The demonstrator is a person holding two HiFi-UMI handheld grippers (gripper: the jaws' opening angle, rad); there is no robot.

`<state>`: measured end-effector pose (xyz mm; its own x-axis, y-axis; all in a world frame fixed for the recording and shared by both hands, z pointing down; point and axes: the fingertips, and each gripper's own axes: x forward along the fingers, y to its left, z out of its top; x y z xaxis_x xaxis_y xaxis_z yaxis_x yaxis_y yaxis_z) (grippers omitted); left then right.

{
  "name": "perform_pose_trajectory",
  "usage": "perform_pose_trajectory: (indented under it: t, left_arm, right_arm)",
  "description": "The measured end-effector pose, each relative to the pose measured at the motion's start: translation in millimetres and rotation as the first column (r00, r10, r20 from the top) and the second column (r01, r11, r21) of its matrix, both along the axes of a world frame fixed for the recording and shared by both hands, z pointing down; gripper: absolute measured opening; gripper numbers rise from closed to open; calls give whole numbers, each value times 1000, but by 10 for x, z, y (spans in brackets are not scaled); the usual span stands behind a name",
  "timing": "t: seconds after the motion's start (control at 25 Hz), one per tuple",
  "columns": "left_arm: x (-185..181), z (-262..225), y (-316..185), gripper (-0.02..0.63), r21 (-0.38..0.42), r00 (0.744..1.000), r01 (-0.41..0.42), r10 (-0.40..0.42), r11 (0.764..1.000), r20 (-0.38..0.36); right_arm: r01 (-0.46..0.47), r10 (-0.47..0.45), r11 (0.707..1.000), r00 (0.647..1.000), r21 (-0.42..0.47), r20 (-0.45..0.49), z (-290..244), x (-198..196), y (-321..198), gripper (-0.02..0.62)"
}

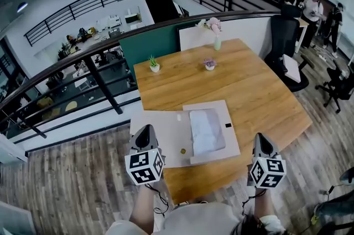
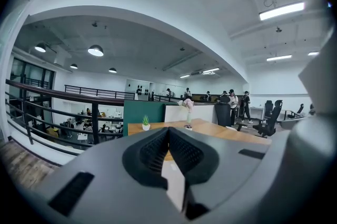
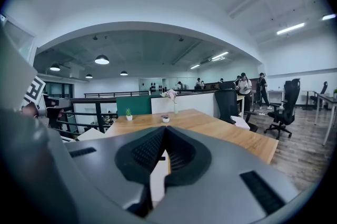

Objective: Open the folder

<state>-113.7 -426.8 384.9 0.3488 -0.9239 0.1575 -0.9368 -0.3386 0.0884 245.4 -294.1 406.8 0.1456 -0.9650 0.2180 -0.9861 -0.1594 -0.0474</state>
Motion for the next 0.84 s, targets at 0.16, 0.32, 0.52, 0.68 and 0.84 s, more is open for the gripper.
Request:
perform_pose_trajectory:
  t: [0.16, 0.32, 0.52, 0.68, 0.84]
  left_arm:
    - [-28, 51, 16, 5, -19, 1000, 19, -19, 1000, 13]
    - [-117, 116, 17, 5, -37, 997, 63, -62, 997, 36]
    - [-194, 137, 21, 5, -44, 996, 82, -80, 996, 45]
    - [-268, 140, 20, 5, -51, 995, 95, -93, 994, 34]
    - [-296, 131, 32, 5, -52, 995, 96, -94, 994, 27]
  right_arm:
    - [2, -2, 1000, 1000, -8, 6, 2, -7, 0, 0]
    - [9, -9, 1000, 1000, -15, 25, 48, -12, -2, 0]
    - [9, -9, 1000, 1000, -26, 13, 49, -18, -16, 0]
    - [10, -10, 1000, 1000, -22, 9, 23, -51, -39, 0]
    - [6, -5, 1000, 1000, -23, 5, 10, -55, -39, 0]
